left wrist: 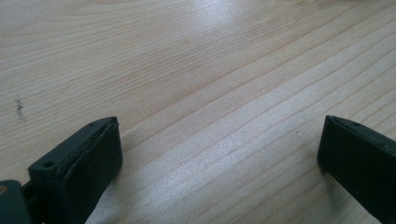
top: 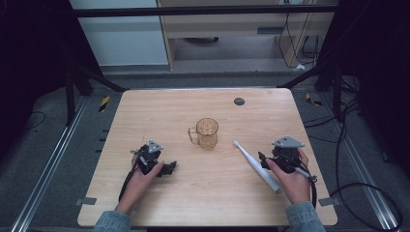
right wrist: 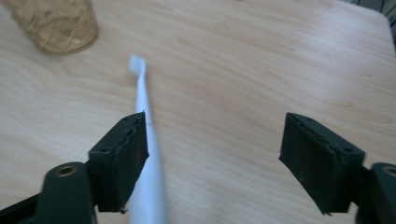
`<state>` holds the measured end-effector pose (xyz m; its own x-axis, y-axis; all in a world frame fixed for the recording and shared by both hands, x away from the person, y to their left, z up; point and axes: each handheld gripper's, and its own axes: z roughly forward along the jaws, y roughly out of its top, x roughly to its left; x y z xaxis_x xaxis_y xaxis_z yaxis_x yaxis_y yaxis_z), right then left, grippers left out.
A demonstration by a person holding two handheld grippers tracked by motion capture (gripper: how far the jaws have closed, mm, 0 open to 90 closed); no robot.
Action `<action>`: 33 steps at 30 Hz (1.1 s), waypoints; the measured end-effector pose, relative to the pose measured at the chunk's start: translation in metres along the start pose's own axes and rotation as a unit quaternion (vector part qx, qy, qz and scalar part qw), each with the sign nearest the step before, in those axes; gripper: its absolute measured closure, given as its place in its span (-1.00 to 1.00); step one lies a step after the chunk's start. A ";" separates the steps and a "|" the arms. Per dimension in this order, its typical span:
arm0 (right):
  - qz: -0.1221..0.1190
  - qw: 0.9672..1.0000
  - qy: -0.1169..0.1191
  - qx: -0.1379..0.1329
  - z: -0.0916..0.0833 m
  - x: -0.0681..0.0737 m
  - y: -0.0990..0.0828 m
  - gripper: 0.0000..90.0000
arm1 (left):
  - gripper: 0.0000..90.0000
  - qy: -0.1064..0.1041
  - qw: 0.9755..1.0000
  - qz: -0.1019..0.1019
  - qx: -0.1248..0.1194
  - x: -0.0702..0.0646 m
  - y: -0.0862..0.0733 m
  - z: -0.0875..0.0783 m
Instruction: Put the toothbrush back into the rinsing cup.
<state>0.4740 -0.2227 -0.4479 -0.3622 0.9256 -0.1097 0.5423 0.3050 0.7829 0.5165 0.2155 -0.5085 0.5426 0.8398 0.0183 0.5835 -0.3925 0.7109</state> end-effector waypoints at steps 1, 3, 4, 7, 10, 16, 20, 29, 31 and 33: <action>-0.007 1.000 0.002 0.007 -0.001 0.004 0.001 -0.46 | -1.00 0.000 1.000 0.000 0.000 0.000 0.000 0.000; -0.020 0.999 0.009 0.026 -0.003 0.012 0.004 -0.42 | -1.00 0.000 1.000 0.000 0.000 0.000 0.000 0.000; -0.023 0.999 0.011 0.032 -0.005 0.015 0.006 -0.41 | -1.00 0.000 1.000 0.000 0.000 0.000 0.000 0.000; -0.031 0.998 0.019 0.046 -0.008 0.022 0.013 -0.38 | -1.00 -0.001 1.000 0.001 0.000 0.000 0.000 0.000; -0.045 0.997 0.025 0.066 -0.010 0.028 0.020 -0.33 | -1.00 -0.001 1.000 0.001 0.000 0.000 0.000 0.000; -0.043 0.993 0.040 0.106 -0.005 0.031 0.028 -0.28 | -1.00 -0.002 1.000 0.002 0.000 0.000 0.000 0.000; -0.044 0.990 0.056 0.125 -0.002 0.032 0.032 -0.21 | -1.00 -0.002 1.000 0.002 0.000 0.000 0.000 0.000; -0.041 0.987 0.058 0.145 0.005 0.020 0.037 -0.10 | -1.00 -0.002 1.000 0.004 0.000 0.001 0.000 0.000; -0.040 0.986 0.059 0.149 0.007 0.019 0.037 -0.10 | -1.00 -0.002 1.000 0.004 0.000 0.001 0.000 0.000; -0.040 0.986 0.063 0.152 0.010 0.019 0.038 -0.08 | -1.00 -0.002 1.000 0.004 0.000 0.001 0.000 0.000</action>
<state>0.4955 -0.1917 -0.4265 -0.4931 0.8670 -0.0720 0.7037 0.4461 0.5530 0.5172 0.2158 -0.5085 0.5497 0.8351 0.0203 0.5792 -0.3985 0.7111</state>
